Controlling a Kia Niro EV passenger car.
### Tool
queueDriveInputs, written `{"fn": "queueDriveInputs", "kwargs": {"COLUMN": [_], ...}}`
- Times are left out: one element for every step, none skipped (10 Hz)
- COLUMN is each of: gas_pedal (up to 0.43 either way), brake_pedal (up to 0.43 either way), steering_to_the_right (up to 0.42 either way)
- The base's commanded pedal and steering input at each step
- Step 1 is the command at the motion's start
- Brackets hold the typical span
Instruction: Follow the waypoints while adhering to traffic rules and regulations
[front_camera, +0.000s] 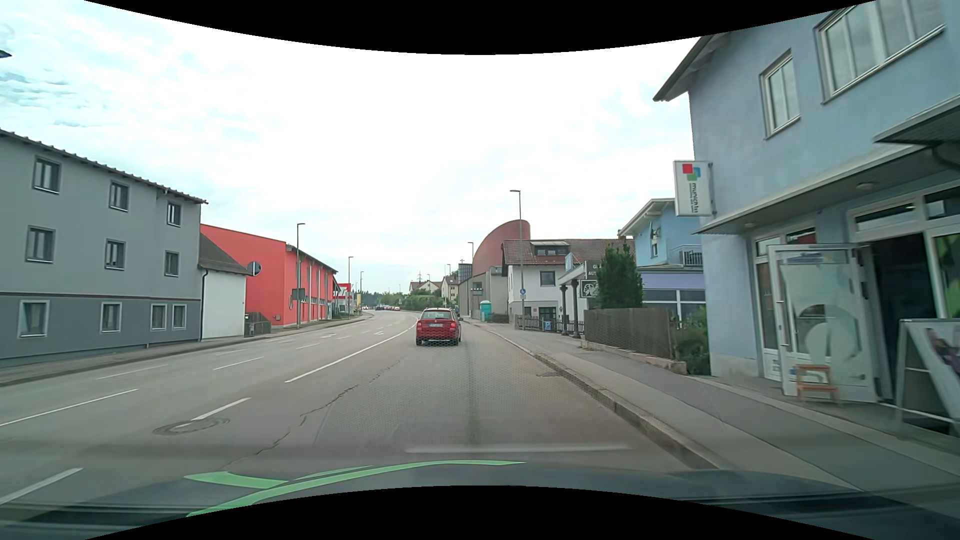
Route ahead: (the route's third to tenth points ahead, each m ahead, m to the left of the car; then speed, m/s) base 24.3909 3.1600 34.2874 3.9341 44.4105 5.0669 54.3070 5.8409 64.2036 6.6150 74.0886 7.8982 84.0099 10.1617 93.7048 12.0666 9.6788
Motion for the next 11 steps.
{"fn": "queueDriveInputs", "kwargs": {"gas_pedal": [0.157, 0.157, 0.138, 0.138, 0.138, 0.138, 0.138, 0.138, 0.138, 0.138, 0.138], "brake_pedal": [0.000, 0.000, 0.000, 0.000, 0.000, 0.000, 0.000, 0.000, 0.000, 0.000, 0.000], "steering_to_the_right": [-0.018, -0.018, -0.017, -0.017, -0.017, -0.017, -0.019, -0.019, -0.019, -0.019, -0.020]}}
